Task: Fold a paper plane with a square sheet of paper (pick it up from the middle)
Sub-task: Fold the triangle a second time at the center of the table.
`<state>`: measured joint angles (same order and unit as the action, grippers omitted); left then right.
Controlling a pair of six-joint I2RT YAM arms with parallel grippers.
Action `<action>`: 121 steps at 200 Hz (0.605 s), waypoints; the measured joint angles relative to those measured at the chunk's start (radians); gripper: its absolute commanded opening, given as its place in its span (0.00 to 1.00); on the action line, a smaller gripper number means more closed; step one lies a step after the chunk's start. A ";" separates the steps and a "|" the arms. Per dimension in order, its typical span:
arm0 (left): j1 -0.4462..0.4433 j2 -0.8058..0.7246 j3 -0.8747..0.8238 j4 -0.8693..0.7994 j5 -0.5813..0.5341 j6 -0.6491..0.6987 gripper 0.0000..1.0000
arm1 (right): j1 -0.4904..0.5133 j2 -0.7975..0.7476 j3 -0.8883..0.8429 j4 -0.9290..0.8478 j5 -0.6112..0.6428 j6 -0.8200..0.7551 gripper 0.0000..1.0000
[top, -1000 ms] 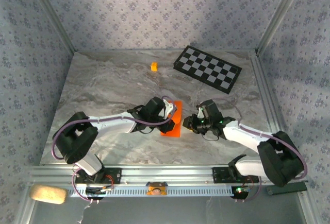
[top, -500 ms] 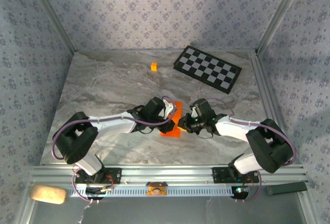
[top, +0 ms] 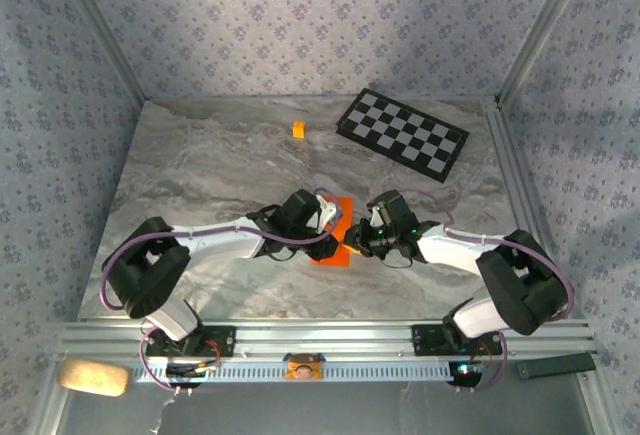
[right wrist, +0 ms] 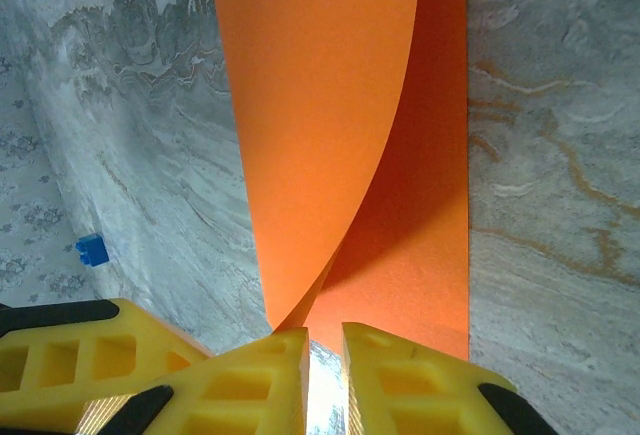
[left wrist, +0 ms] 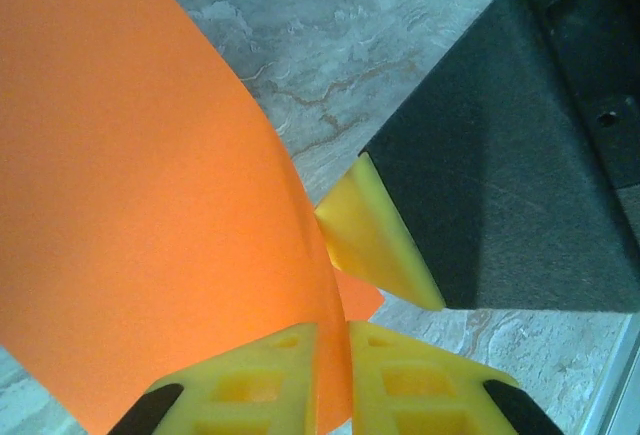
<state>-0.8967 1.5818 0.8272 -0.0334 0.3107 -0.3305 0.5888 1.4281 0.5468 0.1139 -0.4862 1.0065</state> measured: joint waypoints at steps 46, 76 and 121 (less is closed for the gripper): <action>0.000 0.000 0.000 -0.001 0.000 0.015 0.00 | 0.000 0.007 0.000 0.006 0.000 0.000 0.17; 0.014 0.000 0.000 -0.002 0.003 0.014 0.00 | 0.006 0.007 0.000 -0.013 0.007 -0.005 0.16; 0.038 0.000 0.000 -0.013 0.005 0.013 0.00 | 0.051 0.013 0.000 -0.047 0.035 -0.028 0.06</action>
<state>-0.8589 1.5818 0.8272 -0.0467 0.3157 -0.3172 0.6403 1.4410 0.5472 0.0673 -0.4515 0.9787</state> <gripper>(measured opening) 0.042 0.082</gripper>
